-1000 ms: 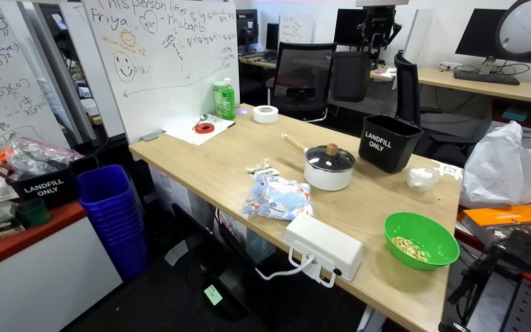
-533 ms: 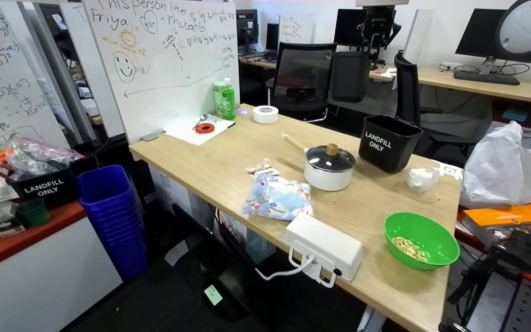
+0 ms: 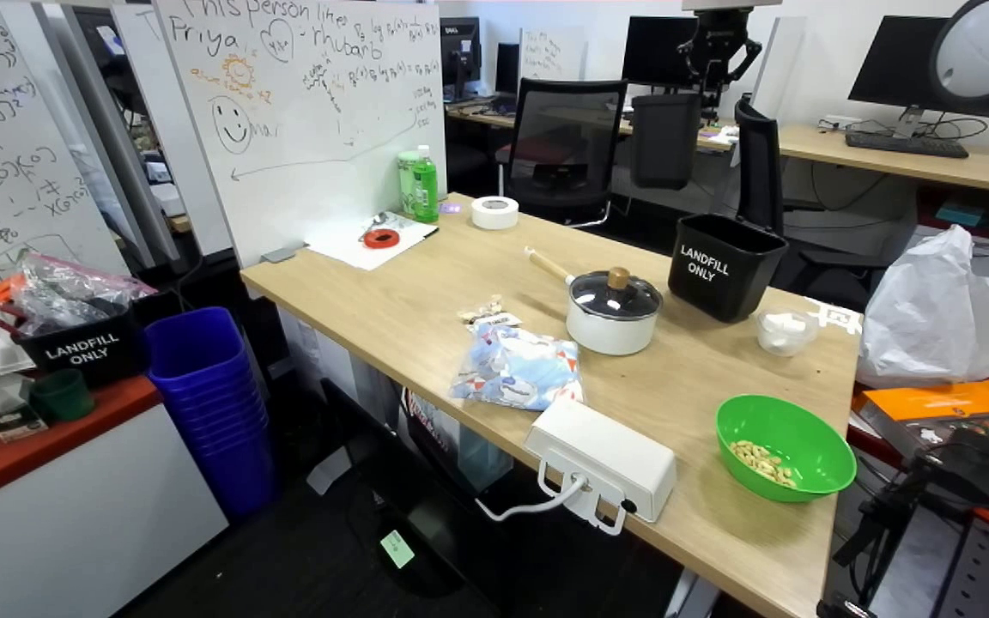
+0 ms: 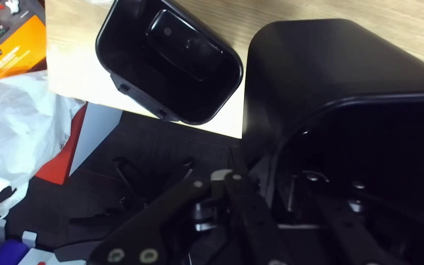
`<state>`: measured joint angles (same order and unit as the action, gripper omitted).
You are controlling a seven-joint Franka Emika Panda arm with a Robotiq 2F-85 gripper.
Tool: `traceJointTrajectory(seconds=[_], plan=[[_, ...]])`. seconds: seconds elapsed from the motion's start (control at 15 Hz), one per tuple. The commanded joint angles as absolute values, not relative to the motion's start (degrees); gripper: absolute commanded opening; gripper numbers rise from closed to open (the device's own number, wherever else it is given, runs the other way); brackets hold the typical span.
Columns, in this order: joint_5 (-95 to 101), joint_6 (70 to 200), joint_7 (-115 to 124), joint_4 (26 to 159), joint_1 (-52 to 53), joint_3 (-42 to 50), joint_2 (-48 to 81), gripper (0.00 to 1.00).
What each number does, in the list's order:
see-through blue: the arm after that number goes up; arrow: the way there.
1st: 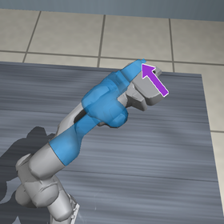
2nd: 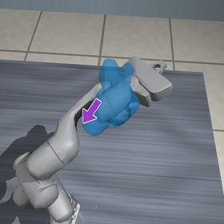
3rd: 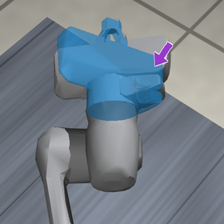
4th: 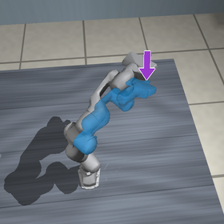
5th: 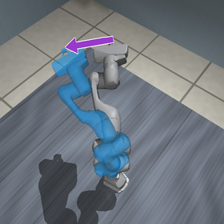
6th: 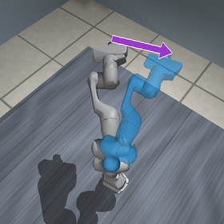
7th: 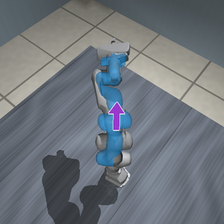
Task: Stack the two black waste bins together
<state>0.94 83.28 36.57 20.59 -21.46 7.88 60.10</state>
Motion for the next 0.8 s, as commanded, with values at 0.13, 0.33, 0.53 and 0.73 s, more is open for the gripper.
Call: traceJointTrajectory(seconds=[0.13, 0.33, 0.53, 0.73], plan=[[0.8, 79.7, 21.0, 22.4, -25.3, 7.6, 56.6, 0.06], [0.7, 76.7, 13.0, 23.0, -27.4, 7.4, 56.0, 0.06], [0.7, 73.6, 4.4, 23.5, -28.5, 6.9, 56.1, 0.06], [0.0, 69.9, -0.6, 20.5, -29.2, 6.2, 57.8, 0.06]])
